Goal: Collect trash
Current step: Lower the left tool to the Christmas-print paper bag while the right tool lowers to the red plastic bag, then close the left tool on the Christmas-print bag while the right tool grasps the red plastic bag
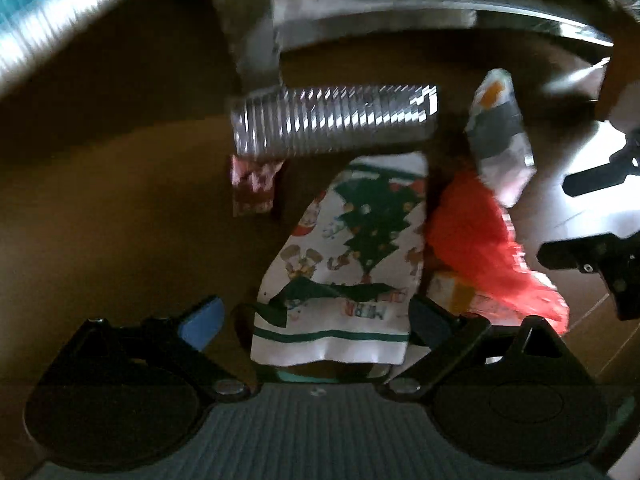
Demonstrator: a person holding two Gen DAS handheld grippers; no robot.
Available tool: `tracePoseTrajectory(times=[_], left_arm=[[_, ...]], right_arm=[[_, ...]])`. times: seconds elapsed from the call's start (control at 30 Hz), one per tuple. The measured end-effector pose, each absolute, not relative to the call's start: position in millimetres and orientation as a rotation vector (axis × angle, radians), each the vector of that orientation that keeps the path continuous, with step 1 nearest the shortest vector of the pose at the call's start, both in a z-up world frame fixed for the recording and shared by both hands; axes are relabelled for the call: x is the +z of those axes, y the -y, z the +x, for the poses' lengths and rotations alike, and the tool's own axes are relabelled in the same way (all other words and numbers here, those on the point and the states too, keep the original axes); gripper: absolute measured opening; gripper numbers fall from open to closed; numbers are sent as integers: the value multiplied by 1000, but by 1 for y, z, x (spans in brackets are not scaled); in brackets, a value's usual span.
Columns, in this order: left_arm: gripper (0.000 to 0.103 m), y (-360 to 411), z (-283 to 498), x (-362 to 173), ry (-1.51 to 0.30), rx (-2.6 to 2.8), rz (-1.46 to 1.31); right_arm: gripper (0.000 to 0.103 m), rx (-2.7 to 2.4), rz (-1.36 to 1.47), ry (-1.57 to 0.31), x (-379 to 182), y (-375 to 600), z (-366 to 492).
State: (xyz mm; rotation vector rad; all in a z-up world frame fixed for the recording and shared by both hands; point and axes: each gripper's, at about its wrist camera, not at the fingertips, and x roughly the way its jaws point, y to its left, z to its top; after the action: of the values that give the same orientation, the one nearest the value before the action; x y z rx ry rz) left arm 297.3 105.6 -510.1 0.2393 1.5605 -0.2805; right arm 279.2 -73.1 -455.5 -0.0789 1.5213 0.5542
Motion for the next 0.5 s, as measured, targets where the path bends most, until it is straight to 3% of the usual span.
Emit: tracePoseTrajectory(times=[0.37,0.5], left_arm=[[99,-122,309,-574,-1620,-279,123],[82,-120,308,-584,-1632,-268,113]], right_arm=[[62,329,163,-1673,-524,72,300],[61,291,192,-1711,-539,70,304]])
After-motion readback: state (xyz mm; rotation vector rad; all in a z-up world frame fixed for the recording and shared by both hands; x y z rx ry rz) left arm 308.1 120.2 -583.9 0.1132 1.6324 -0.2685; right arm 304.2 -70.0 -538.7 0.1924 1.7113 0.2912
